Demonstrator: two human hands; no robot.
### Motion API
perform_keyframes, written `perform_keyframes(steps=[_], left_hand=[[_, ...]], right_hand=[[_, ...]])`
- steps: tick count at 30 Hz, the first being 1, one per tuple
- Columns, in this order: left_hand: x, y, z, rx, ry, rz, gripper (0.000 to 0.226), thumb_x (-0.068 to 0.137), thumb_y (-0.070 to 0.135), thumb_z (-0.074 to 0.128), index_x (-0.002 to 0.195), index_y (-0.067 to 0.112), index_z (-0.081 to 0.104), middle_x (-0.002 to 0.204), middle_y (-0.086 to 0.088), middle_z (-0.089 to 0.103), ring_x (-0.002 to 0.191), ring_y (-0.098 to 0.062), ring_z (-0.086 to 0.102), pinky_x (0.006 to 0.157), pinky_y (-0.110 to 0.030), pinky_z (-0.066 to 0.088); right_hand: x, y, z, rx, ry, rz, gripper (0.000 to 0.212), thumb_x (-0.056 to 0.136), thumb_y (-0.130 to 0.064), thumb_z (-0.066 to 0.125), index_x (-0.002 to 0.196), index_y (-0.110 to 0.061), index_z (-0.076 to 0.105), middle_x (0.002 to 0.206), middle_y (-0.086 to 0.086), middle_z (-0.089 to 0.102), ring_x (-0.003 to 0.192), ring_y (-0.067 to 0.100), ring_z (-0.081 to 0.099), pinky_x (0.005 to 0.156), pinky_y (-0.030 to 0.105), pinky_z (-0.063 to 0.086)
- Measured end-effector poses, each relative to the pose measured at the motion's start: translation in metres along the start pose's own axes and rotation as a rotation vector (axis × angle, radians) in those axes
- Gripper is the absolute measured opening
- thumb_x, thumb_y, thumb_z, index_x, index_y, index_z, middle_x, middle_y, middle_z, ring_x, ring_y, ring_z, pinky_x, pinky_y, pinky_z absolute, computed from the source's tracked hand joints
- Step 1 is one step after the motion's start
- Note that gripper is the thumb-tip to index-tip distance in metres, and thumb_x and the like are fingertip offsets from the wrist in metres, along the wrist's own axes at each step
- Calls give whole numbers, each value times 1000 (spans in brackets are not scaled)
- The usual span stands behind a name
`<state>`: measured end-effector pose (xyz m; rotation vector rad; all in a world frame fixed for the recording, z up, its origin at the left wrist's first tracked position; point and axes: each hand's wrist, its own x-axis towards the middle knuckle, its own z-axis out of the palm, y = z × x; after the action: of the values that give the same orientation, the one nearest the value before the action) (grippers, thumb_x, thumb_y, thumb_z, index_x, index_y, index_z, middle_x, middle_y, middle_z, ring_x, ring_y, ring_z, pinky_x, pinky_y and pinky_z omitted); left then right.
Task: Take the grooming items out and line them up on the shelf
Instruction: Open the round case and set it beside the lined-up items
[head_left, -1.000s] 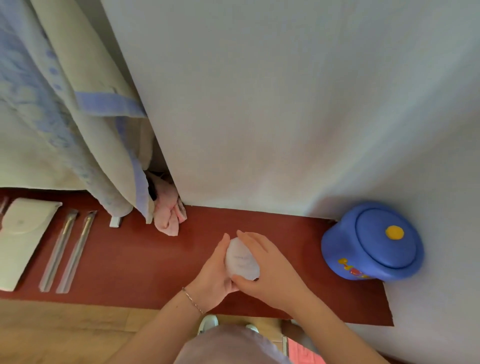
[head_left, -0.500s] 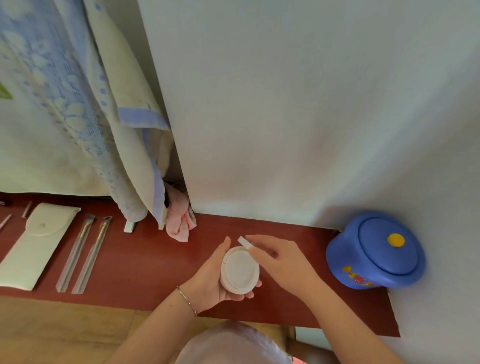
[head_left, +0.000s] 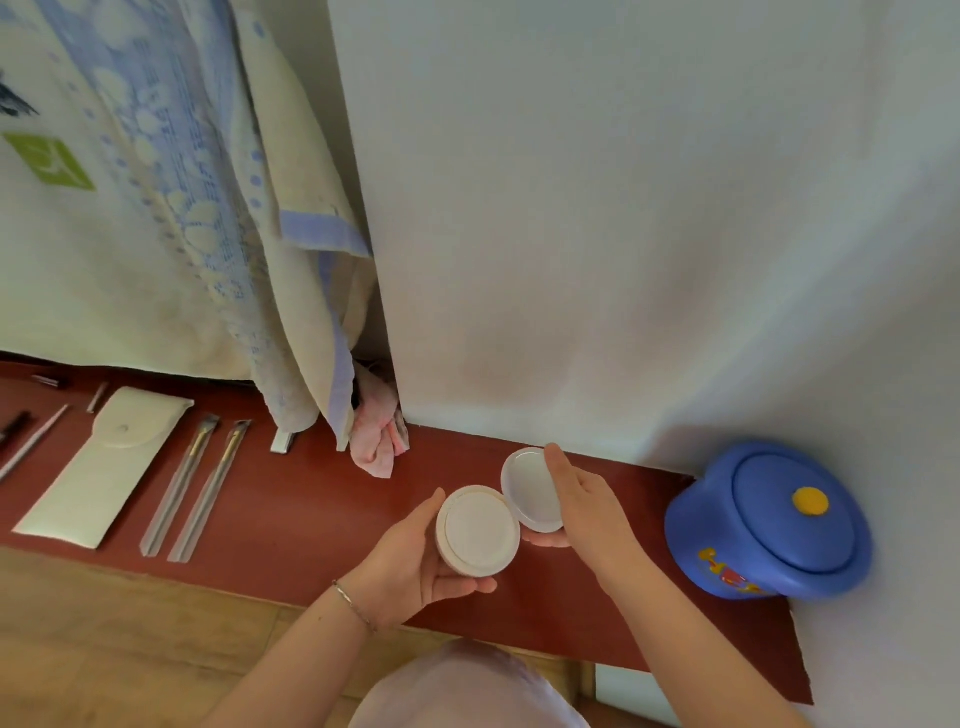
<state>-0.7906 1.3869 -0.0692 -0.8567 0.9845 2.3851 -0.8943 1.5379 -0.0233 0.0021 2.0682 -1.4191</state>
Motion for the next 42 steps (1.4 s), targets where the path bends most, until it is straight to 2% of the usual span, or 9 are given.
perform_keyframes(steps=[6,10,19,23,27,33,36,39,42], left_hand=[[-24,0,-20,-30,270,146,33,97,41,31,109,20,55,103,-22,67,68,-32,69,50,-28,56],[-40,-9,-32,-17,553,306,30,97,37,37,105,17,57,85,-16,70,58,-24,66,41,-23,50],[-73,-36,-69,-58,975,610,14,91,14,53,94,11,66,90,-6,69,78,-19,65,62,-28,56],[-73,-28,-102,70,993,597,22,91,10,51,98,17,70,98,0,70,91,-16,65,70,-24,55],[-68,-11,-145,542,997,567,26,90,13,51,105,24,69,104,4,63,96,-12,58,86,-28,50],[-74,44,-193,757,578,518,57,91,7,43,75,58,63,73,-13,60,71,-13,53,75,-31,51],[-69,60,-213,863,468,471,42,88,5,39,71,35,63,79,-26,60,68,-15,53,80,-47,52],[-61,66,-229,1008,400,417,24,88,8,40,77,11,60,72,-18,59,69,-18,63,75,-46,56],[-57,69,-237,1027,346,343,24,90,12,44,71,22,54,80,-8,56,76,-17,67,75,-37,58]], right_hand=[[4,-2,30,3,-126,-14,43,92,-51,42,118,-20,58,113,2,55,101,24,58,75,37,59],[2,-4,54,28,-242,-78,24,96,-43,39,101,-28,58,98,-7,57,90,20,59,69,24,58],[6,3,122,-148,-359,-144,19,97,-39,39,85,-38,53,95,-4,60,88,17,57,87,42,52],[11,3,151,-159,-315,-113,28,98,-40,36,99,-25,59,86,-10,57,89,18,56,86,40,50],[22,1,179,-204,-194,-16,32,96,-43,38,96,-16,56,85,1,58,79,16,56,78,34,47],[24,-14,218,-204,-14,76,52,96,-42,39,105,4,60,78,5,55,70,17,52,57,18,39],[20,-20,233,-177,88,95,59,96,-44,38,105,11,58,83,13,57,78,34,55,55,19,39],[20,-31,246,-104,140,271,50,95,-45,39,104,0,58,111,23,61,98,34,58,83,30,47],[24,-29,251,-78,215,357,49,89,-56,43,101,-10,57,94,7,62,90,19,56,98,35,45]])
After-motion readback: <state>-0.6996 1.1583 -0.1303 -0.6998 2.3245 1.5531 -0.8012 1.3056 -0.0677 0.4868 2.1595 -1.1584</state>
